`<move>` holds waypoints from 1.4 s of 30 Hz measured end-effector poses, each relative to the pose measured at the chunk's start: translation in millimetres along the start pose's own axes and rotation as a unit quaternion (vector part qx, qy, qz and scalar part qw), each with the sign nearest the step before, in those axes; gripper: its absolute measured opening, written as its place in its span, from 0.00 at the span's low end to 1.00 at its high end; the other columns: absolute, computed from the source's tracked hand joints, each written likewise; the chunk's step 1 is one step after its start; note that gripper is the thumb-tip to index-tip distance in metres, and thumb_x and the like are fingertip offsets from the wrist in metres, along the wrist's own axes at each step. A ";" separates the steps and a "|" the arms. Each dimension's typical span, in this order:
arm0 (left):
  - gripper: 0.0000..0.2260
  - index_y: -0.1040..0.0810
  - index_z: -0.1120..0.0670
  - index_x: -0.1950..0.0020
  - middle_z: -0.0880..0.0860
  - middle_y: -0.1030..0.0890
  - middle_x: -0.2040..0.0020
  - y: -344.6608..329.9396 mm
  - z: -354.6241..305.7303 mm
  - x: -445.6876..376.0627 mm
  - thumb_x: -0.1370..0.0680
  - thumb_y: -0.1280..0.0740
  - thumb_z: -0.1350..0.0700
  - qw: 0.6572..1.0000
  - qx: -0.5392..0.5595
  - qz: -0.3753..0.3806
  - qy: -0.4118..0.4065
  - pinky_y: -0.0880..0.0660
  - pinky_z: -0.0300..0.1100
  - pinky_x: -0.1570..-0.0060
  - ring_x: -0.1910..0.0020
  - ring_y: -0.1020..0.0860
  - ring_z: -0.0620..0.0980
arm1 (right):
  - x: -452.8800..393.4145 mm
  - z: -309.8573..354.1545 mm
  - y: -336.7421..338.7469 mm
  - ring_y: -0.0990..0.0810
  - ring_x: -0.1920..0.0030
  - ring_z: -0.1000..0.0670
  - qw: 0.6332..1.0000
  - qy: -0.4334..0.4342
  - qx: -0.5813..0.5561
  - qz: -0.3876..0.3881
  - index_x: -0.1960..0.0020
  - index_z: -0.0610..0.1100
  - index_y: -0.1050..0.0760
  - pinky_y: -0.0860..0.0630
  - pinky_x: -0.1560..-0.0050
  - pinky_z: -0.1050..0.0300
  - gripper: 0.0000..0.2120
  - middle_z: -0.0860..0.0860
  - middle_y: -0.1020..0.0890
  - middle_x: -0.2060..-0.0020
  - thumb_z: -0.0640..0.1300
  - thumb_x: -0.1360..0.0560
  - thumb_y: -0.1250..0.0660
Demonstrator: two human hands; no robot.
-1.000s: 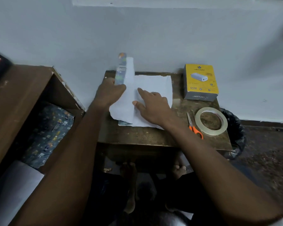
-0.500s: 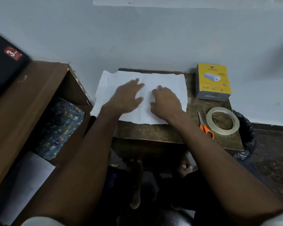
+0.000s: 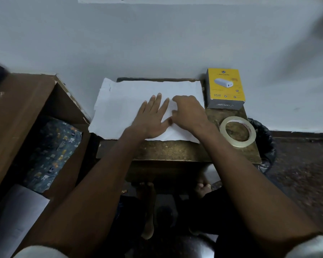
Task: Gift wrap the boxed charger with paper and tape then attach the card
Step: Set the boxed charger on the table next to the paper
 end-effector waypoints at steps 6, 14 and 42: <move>0.35 0.60 0.48 0.13 0.55 0.62 0.13 1.0 -21.0 -4.0 0.16 0.56 0.34 0.999 0.011 -0.037 -0.027 0.60 0.56 0.16 0.14 0.61 0.55 | -1.8 -11.5 2.3 0.19 0.45 0.40 0.998 -0.001 -0.013 -0.057 0.42 0.40 0.17 0.21 0.46 0.47 0.13 0.44 0.14 0.49 0.41 0.25 0.32; 0.31 0.48 0.49 0.13 0.56 0.53 0.12 15.2 -49.8 -18.5 0.13 0.43 0.40 0.997 0.066 -0.036 0.006 0.53 0.58 0.18 0.14 0.53 0.59 | -9.7 -78.6 63.4 0.29 0.35 0.38 0.944 -0.197 0.022 -0.262 0.40 0.45 0.23 0.32 0.41 0.44 0.22 0.45 0.24 0.40 0.55 0.30 0.29; 0.21 0.17 0.49 0.31 0.55 0.12 0.40 69.6 16.9 12.2 0.21 0.34 0.42 0.633 0.749 -0.119 0.156 0.23 0.63 0.32 0.41 0.14 0.58 | -0.1 -6.3 27.6 0.26 0.35 0.61 0.867 -0.052 -0.450 -0.205 0.30 0.49 0.27 0.27 0.38 0.60 0.24 0.55 0.23 0.34 0.60 0.21 0.33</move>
Point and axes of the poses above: each hand's wrist, its own x-axis away from the middle knuckle, its own y-axis out of the back of the hand, z = x × y, the point moved 4 cm from there along -x, towards the middle knuckle
